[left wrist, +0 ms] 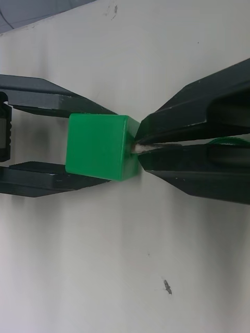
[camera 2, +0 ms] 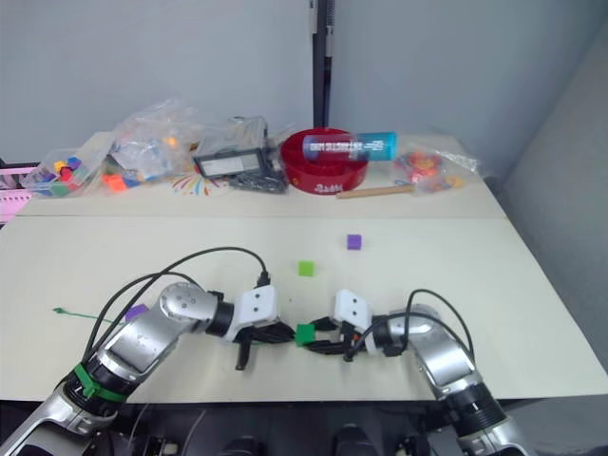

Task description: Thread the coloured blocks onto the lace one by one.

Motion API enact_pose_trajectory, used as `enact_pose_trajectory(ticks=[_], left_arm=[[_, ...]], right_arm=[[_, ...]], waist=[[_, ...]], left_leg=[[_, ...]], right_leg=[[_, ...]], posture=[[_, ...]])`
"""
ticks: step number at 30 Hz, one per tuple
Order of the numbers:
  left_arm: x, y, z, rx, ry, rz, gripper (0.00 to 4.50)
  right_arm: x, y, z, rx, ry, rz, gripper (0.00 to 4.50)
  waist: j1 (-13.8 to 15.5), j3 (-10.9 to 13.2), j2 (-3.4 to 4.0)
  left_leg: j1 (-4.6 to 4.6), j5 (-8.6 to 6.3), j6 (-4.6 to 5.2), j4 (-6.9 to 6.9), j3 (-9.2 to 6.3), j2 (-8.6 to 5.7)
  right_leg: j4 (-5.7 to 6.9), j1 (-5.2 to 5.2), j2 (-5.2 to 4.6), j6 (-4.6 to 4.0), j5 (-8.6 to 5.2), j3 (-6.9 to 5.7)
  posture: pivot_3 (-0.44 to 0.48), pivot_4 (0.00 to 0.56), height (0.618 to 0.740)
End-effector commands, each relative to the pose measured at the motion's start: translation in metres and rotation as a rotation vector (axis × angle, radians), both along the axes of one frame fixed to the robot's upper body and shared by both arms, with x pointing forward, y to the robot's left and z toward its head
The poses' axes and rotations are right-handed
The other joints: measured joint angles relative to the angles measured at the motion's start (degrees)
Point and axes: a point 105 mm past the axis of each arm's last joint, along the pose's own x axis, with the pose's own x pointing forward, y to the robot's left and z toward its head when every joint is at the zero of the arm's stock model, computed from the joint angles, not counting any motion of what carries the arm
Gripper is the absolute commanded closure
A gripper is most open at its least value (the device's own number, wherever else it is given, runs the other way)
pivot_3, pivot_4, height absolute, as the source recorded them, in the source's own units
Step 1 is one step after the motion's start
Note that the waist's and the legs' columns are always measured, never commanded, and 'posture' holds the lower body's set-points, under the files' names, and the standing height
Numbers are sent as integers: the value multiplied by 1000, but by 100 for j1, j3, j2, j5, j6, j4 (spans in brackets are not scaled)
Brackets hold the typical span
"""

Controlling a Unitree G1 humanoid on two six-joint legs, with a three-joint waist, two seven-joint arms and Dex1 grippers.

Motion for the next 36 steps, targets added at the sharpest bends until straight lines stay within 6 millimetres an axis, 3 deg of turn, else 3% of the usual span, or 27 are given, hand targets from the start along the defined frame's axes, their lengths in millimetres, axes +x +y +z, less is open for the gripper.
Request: enact_pose_trajectory(ticks=[1, 6, 10, 15, 19, 25, 36], left_arm=[[4, -8, 8, -23, -84, -19, 4500], [2, -6, -4, -64, -39, 10, 4500], [0, -5, 6, -128, -36, 25, 3141], [0, 13, 18, -135, -46, 56, 1513], [-7, 29, 23, -139, -8, 65, 1501], [-12, 55, 8, -94, 15, 91, 1501], [-5, 45, -9, -115, -2, 101, 1501]], right_arm=[[-15, 16, 0, 22, 7, 83, 3353], [-15, 18, -4, 20, 13, 75, 3353], [-15, 15, -7, 9, 21, 60, 3353], [-14, 11, -10, 0, 24, 49, 3353], [-14, 10, -10, -7, 27, 47, 3353], [-12, 6, -10, -18, 27, 41, 3353], [-10, 1, -8, -29, 25, 30, 3353]], waist=[[0, 0, 0], [3, -9, 2], [-20, -9, 2], [-42, -9, 2], [-44, -9, 2], [-22, -9, 2], [-14, -9, 2]], left_leg=[[0, 0, 0, 0, 0, 0], [6, 0, 0, 0, 0, 0], [8, 0, 0, 0, -1, 2], [6, -1, 1, 0, -1, 4], [7, -1, 1, 0, -1, 6], [7, -1, 1, -1, 0, 7], [5, -1, 1, -1, 1, 6]], right_leg=[[0, 0, 0, 0, 0, 0], [-1, 7, -1, 0, 0, 0], [1, 7, 1, 0, 0, 0], [3, 2, 4, 0, 0, 0], [4, 1, 5, -1, 0, 0], [2, 1, 5, -1, 0, 0], [0, 2, 5, -1, 0, -1]], posture=[[0, 150, 731], [0, 150, 731], [0, 150, 731], [0, 150, 731], [0, 150, 731], [0, 150, 731], [0, 150, 731]])
